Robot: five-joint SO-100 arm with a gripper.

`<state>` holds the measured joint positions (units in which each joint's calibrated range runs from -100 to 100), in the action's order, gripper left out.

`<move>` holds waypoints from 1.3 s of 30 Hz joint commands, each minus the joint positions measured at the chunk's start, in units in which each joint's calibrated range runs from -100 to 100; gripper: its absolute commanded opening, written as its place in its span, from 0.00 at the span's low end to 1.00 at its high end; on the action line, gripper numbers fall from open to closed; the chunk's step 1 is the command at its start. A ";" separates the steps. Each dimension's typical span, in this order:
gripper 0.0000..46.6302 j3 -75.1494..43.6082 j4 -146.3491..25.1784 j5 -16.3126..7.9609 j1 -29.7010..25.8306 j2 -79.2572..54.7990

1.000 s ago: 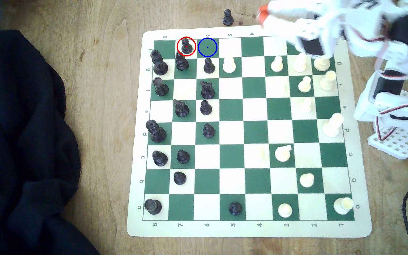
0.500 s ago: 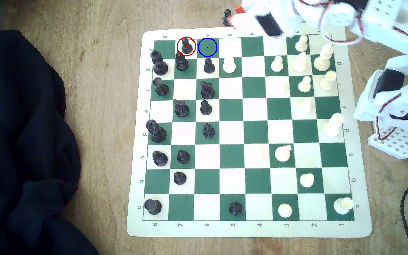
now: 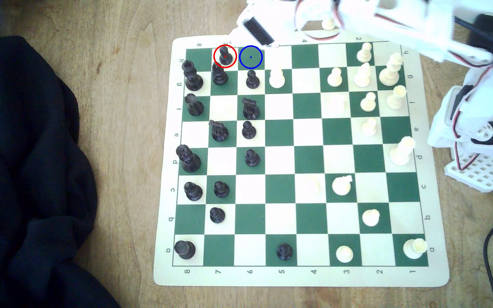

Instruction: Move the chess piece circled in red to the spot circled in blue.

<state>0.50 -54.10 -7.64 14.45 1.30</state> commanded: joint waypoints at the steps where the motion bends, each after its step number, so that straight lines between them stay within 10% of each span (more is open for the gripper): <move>1: 0.23 -6.30 -0.11 0.29 0.92 -2.57; 39: 0.26 -19.90 9.71 0.00 3.34 -25.49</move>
<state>-13.87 -45.90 -7.64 17.18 -25.43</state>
